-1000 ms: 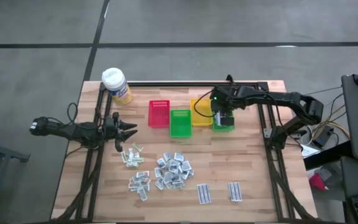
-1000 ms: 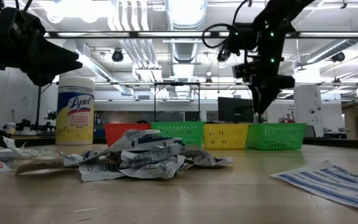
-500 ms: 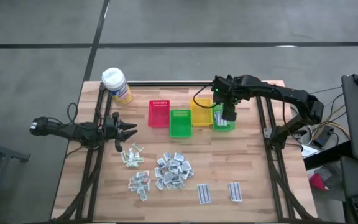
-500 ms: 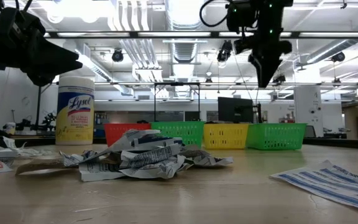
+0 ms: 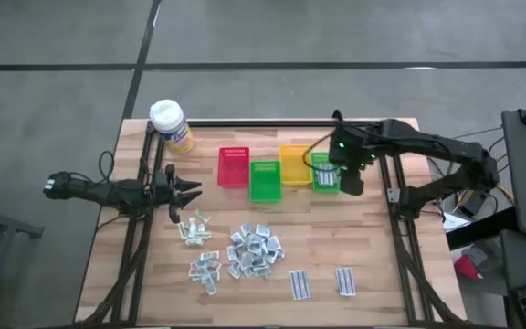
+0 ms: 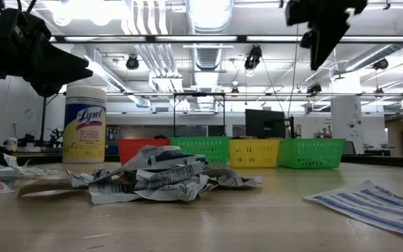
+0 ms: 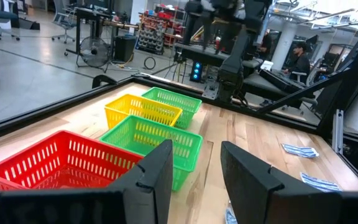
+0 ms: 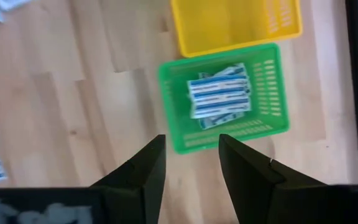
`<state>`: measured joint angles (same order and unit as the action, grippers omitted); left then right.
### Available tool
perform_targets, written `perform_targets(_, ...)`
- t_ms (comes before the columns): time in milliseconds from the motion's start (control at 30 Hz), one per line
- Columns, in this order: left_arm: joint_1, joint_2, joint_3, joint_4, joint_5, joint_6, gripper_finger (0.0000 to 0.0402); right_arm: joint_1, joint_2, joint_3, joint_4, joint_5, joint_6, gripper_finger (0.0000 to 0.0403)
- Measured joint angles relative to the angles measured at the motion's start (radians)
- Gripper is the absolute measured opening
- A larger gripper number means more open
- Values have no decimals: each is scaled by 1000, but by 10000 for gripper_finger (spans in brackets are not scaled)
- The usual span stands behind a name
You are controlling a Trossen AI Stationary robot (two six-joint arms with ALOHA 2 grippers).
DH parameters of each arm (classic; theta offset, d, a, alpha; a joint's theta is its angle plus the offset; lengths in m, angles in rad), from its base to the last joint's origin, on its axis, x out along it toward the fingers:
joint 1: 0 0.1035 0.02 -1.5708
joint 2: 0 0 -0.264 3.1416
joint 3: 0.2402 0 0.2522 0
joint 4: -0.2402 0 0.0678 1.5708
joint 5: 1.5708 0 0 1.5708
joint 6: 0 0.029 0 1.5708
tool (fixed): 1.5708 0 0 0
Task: Pick & Place First Aid Supplies
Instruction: Put the blue bandage into the right green basket
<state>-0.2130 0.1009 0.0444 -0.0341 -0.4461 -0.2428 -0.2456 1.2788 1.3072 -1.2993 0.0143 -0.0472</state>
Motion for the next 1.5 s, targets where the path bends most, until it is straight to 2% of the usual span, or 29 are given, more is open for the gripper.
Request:
perform_targets(233,0,0,0,0,0,0,131,166,-105,-7,-2,0,184,131)
perform_targets(467,0,0,0,0,0,0,131,346,-121,-7,0,6,283,122)
perform_targets(1067,0,0,0,0,0,0,131,558,30,-8,-3,3,336,90)
perform_targets(1333,0,0,0,0,0,0,131,663,141,-8,7,-137,370,88)
perform_targets(1500,0,0,0,0,0,0,131,745,215,-8,67,-154,385,98)
